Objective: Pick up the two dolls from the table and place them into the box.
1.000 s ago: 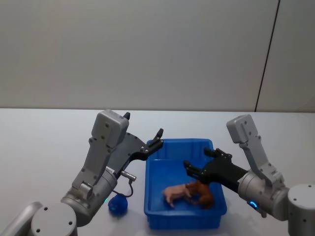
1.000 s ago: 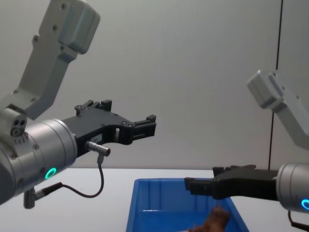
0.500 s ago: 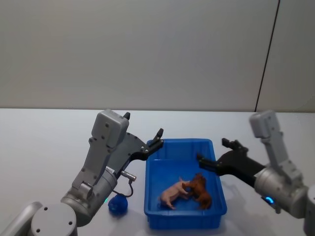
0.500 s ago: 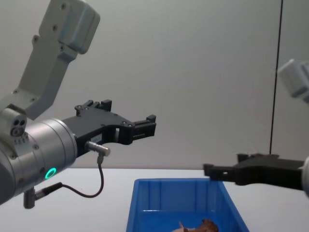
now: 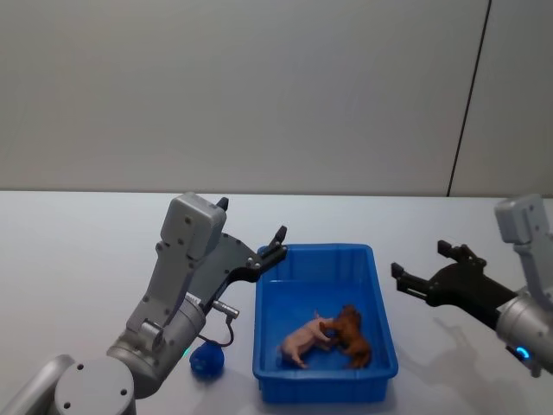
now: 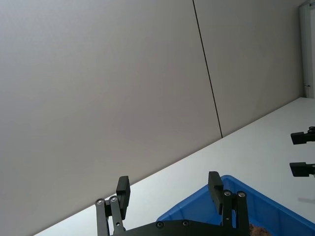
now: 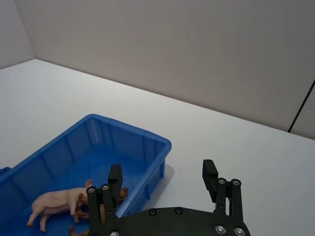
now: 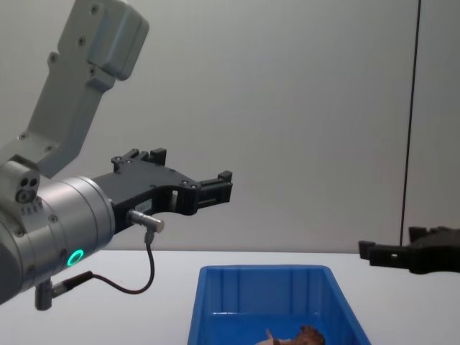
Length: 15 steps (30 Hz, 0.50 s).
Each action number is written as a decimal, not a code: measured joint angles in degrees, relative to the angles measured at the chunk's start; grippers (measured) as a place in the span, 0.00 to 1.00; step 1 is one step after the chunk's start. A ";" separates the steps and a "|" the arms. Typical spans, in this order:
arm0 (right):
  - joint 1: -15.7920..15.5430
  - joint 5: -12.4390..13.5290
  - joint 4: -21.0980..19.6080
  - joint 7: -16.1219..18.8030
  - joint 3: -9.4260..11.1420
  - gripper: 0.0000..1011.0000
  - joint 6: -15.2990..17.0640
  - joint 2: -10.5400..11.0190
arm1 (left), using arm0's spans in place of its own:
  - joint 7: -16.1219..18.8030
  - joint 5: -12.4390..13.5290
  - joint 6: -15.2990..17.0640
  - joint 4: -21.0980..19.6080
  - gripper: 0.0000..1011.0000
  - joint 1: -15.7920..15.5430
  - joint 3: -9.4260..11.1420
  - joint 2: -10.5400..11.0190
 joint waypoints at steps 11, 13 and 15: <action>-0.53 0.57 0.08 0.15 1.15 0.99 -0.25 1.37 | -0.07 0.57 1.55 -0.81 0.99 0.65 -0.40 0.97; -0.61 0.65 0.10 0.17 1.31 0.99 -0.28 1.54 | -0.10 0.60 2.45 -1.36 0.99 1.08 -0.65 1.57; -0.65 0.69 0.11 0.17 1.37 0.99 -0.30 1.63 | -0.11 0.54 3.16 -1.73 0.99 1.44 -0.82 2.02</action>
